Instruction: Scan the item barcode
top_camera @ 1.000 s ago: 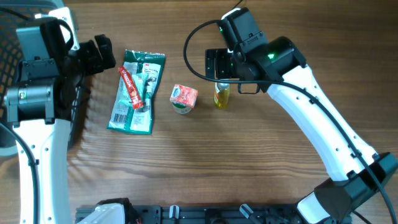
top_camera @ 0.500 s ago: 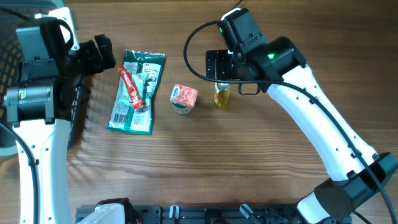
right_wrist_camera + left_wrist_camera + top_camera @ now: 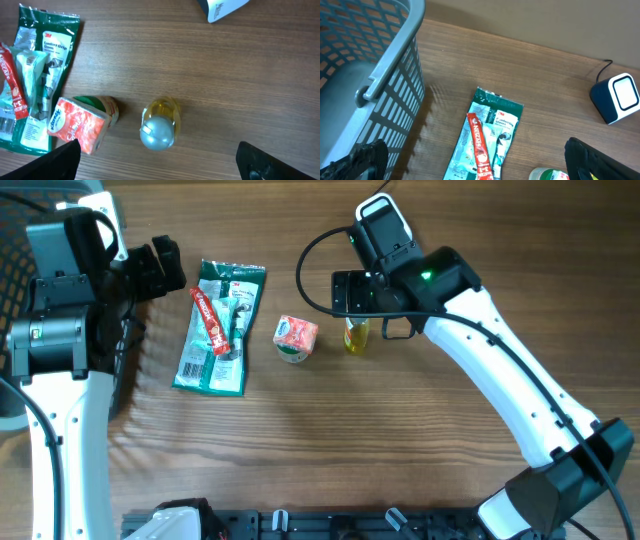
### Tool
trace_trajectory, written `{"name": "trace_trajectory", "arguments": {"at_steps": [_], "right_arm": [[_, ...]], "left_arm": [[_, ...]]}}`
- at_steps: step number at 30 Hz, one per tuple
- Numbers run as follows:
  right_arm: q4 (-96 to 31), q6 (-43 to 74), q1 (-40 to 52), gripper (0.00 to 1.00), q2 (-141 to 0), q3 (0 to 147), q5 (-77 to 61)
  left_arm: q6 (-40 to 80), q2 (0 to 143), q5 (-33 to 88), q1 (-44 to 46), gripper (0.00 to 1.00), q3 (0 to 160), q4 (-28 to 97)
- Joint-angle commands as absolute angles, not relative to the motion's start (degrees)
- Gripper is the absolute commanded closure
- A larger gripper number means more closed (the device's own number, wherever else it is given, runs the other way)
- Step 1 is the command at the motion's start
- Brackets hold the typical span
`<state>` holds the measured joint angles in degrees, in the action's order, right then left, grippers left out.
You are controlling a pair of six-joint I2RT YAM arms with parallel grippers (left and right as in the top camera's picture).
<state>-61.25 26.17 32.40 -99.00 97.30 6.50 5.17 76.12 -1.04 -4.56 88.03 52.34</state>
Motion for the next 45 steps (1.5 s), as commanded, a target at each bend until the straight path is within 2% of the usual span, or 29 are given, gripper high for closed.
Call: {"name": "trace_trajectory", "arguments": {"at_steps": [1, 11, 25, 26, 28, 33, 38, 42, 45], "right_arm": [[-59.8, 27.1, 32.2, 0.0, -98.2, 95.1, 7.7], [-52.7, 28.7, 32.2, 0.01, -99.8, 88.4, 6.1], [-52.7, 31.7, 32.2, 0.01, -109.2, 88.0, 4.9], [-52.7, 31.7, 32.2, 0.03, -109.4, 88.0, 4.9], [-52.9, 31.6, 32.2, 0.12, -110.0, 88.0, 4.9], [-53.3, 31.6, 32.2, 0.14, -110.3, 88.0, 4.9], [-53.4, 31.5, 32.2, 0.25, -110.3, 88.0, 4.9], [-53.4, 31.5, 32.2, 0.31, -110.3, 88.0, 4.9], [-53.5, 31.6, 32.2, 0.48, -110.3, 88.0, 4.9]], "left_arm": [[4.7, 76.2, -1.4, -4.8, 0.0, 88.5, 52.2], [4.7, 76.2, -1.4, -4.8, 0.0, 88.5, 52.2], [4.7, 76.2, -1.4, -4.8, 0.0, 88.5, 52.2], [4.7, 76.2, -1.4, -4.8, 0.0, 88.5, 52.2], [4.7, 76.2, -1.4, -4.8, 0.0, 88.5, 52.2], [4.7, 76.2, -1.4, -4.8, 0.0, 88.5, 52.2], [4.7, 76.2, -1.4, -4.8, 0.0, 88.5, 52.2], [4.7, 76.2, -1.4, -4.8, 0.0, 88.5, 52.2], [4.7, 76.2, -1.4, -4.8, 0.0, 88.5, 52.2]]}}
